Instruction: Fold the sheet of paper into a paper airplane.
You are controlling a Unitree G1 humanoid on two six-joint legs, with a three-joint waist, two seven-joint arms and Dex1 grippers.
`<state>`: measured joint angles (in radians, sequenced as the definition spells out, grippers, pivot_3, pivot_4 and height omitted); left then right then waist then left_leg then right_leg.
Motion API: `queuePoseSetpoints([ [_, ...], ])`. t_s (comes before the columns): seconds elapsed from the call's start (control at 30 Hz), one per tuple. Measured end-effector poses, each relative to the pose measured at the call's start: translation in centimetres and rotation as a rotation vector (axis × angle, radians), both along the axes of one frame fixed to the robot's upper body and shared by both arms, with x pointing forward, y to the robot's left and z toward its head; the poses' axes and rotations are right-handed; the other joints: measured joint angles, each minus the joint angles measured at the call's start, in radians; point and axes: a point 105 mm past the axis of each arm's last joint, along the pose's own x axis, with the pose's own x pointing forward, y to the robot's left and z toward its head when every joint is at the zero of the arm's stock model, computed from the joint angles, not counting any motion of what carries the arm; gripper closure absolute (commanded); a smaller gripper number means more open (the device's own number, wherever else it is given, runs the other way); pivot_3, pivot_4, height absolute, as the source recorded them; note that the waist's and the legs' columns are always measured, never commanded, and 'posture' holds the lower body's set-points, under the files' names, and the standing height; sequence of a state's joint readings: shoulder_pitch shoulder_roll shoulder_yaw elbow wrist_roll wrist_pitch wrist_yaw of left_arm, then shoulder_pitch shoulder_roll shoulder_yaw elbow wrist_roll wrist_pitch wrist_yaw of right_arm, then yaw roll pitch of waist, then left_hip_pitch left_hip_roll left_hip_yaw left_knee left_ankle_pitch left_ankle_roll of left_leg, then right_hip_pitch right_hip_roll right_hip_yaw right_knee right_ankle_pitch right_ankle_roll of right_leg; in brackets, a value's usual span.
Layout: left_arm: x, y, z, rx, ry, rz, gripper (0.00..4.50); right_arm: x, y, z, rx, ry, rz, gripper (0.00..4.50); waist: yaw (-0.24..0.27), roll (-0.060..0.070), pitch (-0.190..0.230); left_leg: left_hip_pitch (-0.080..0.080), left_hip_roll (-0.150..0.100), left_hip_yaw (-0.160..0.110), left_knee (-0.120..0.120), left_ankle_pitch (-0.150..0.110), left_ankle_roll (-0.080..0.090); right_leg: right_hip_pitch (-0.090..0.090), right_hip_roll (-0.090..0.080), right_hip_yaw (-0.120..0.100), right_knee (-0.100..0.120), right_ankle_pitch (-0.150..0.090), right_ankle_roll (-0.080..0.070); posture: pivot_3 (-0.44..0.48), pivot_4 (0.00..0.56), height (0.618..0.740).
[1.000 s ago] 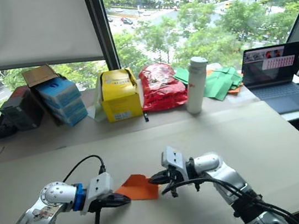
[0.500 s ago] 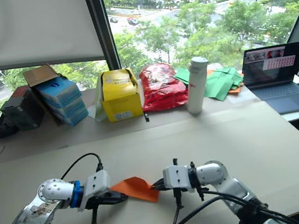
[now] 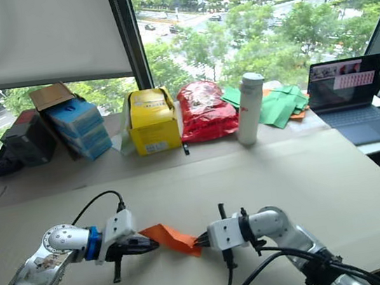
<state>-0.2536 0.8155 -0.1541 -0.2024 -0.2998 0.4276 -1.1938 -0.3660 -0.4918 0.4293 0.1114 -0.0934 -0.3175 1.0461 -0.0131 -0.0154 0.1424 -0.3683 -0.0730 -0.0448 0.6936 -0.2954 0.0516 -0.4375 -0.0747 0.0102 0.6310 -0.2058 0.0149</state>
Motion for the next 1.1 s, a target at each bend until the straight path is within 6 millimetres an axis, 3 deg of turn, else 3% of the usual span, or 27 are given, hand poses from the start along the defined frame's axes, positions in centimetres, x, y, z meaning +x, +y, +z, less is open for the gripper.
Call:
queuePoseSetpoints([
  [0.13, 0.3, -1.4, 4.0, -0.102, -0.023, -0.017, 4.5, 0.0, 0.1, 0.0, -0.005, -0.001, 0.005, 4.47, 0.0, 0.0, 0.0, 0.0, 0.0, 0.0, 0.0, 0.0, -0.001, 0.0, 0.0, 0.0, 0.0, 0.0, 0.0, 0.0, 0.15, 0.74],
  [0.23, 0.3, -2.0, 5.7, -0.137, -0.033, -0.03, 4.5, 0.0, 0.2, 0.0, -0.008, -0.003, 0.01, 4.47, -0.003, 0.0, 0.0, 0.001, 0.0, 0.0, 0.0, 0.002, -0.003, 0.0, 0.0, 0.0, 0.0, 0.0, 0.0, 0.0, 0.15, 0.74],
  [0.57, 0.4, -0.9, 4.3, -0.131, 0.018, 0.005, 4.5, 0.0, 0.2, 0.0, -0.022, -0.002, 0.012, 4.47, -0.001, 0.0, 0.0, 0.001, 0.0, 0.0, 0.0, 0.004, -0.007, 0.001, 0.001, 0.001, 0.0, 0.0, 0.0, 0.0, 0.15, 0.74],
  [0.9, 1.7, 2.6, 3.7, -0.008, -0.069, 0.078, 4.5, 0.1, 0.4, 0.1, -0.037, -0.01, 0.021, 4.47, -0.002, 0.0, 0.0, 0.001, 0.0, 0.0, -0.001, 0.003, -0.006, 0.001, 0.0, 0.001, 0.0, 0.0, 0.0, 0.0, 0.15, 0.74],
  [1.03, 1.7, 2.5, 3.7, -0.015, -0.071, 0.077, 4.5, 0.2, 0.5, 0.3, -0.049, -0.021, 0.028, 4.47, -0.002, 0.0, 0.0, 0.001, 0.0, 0.0, -0.001, 0.001, -0.002, 0.0, 0.001, 0.0, 0.001, 0.0, 0.0, 0.0, 0.15, 0.74],
  [1.1, 1.6, 1.3, 4.2, -0.06, -0.079, 0.051, 4.5, 0.3, 0.5, 0.3, -0.052, -0.022, 0.029, 4.47, -0.001, 0.0, 0.0, 0.001, 0.0, 0.0, 0.0, 0.001, -0.002, 0.001, 0.0, 0.0, 0.0, 0.0, 0.0, 0.0, 0.15, 0.74],
])
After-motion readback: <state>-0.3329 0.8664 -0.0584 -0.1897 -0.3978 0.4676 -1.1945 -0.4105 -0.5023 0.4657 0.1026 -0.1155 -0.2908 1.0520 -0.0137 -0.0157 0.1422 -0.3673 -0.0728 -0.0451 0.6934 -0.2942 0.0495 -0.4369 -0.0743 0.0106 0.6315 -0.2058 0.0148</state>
